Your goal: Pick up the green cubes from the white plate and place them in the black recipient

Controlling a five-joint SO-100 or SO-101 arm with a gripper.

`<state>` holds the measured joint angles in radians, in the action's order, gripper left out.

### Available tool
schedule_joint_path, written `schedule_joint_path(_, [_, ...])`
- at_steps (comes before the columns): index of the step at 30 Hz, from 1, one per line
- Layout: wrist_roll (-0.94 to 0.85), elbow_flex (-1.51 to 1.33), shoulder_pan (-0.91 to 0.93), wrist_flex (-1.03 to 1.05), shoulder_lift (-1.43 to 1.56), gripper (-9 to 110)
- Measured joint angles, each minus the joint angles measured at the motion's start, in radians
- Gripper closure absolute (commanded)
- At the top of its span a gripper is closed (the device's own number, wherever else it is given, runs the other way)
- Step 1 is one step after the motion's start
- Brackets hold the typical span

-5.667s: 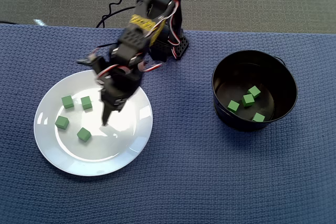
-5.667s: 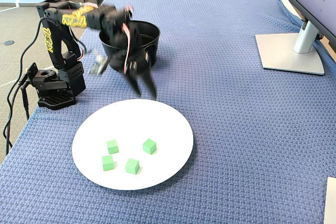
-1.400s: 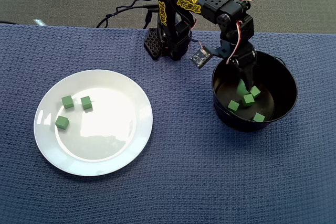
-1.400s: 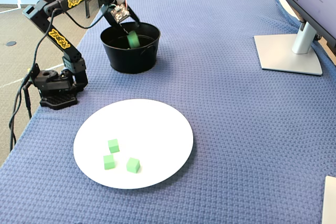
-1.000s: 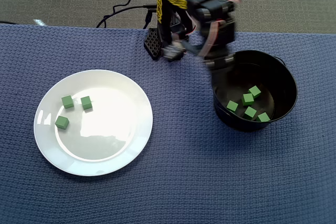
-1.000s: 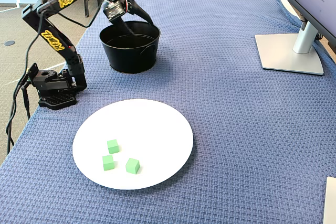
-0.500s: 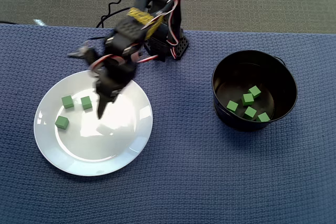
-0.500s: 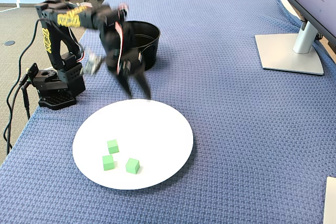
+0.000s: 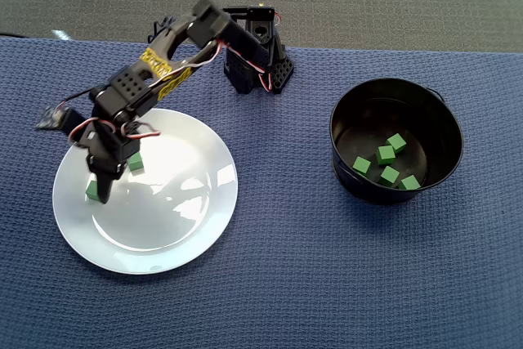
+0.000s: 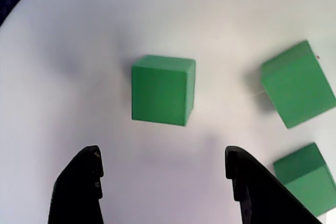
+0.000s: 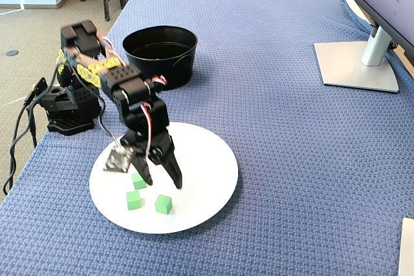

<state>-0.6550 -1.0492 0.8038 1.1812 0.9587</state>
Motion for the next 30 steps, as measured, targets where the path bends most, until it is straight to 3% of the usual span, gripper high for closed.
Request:
schedule_joint_path(7, [-0.086,0.167,0.018,0.044,-0.092,79])
schedule_joint_path(20, [-0.123,0.189,0.048,0.018,-0.161,82])
schedule_joint_path(28, [-0.118,0.19,0.064,-0.041,-0.172,101])
schedule_joint_path(30, [-0.1,0.19,0.067,-0.054,-0.172,102])
